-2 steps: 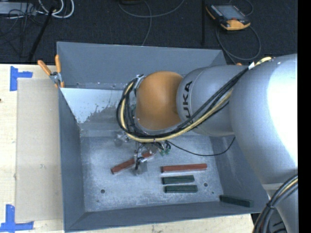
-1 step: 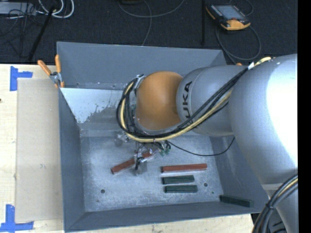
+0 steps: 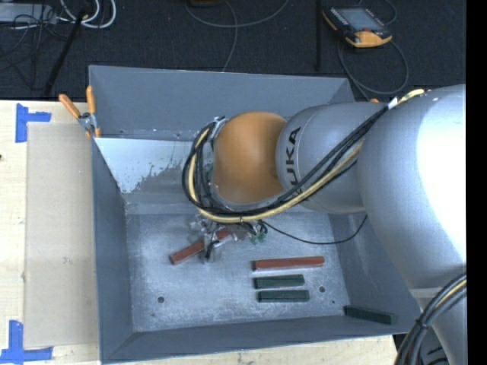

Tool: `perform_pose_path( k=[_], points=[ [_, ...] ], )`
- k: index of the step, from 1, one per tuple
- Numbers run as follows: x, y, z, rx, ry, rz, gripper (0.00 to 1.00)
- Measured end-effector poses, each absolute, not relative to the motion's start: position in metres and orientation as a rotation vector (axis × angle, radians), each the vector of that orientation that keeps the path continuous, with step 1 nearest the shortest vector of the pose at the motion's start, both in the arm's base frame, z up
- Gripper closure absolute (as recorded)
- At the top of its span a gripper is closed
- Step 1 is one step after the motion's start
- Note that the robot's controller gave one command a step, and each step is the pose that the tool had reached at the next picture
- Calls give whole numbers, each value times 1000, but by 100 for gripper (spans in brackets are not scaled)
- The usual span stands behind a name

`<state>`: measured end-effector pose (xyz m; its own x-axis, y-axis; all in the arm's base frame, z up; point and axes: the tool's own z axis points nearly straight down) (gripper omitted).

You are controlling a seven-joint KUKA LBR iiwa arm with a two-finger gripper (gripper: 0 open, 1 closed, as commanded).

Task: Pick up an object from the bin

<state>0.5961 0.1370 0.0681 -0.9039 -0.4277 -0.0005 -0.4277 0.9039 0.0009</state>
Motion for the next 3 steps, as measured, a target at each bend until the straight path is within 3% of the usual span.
perform_pose_path(
  k=[1, 2, 3],
  points=[
    [597, 138, 110, -683, 3062, 1, 100],
    [599, 139, 193, -676, 3058, 0, 100],
    [600, 139, 198, -673, 3066, 1, 100]
  ],
)
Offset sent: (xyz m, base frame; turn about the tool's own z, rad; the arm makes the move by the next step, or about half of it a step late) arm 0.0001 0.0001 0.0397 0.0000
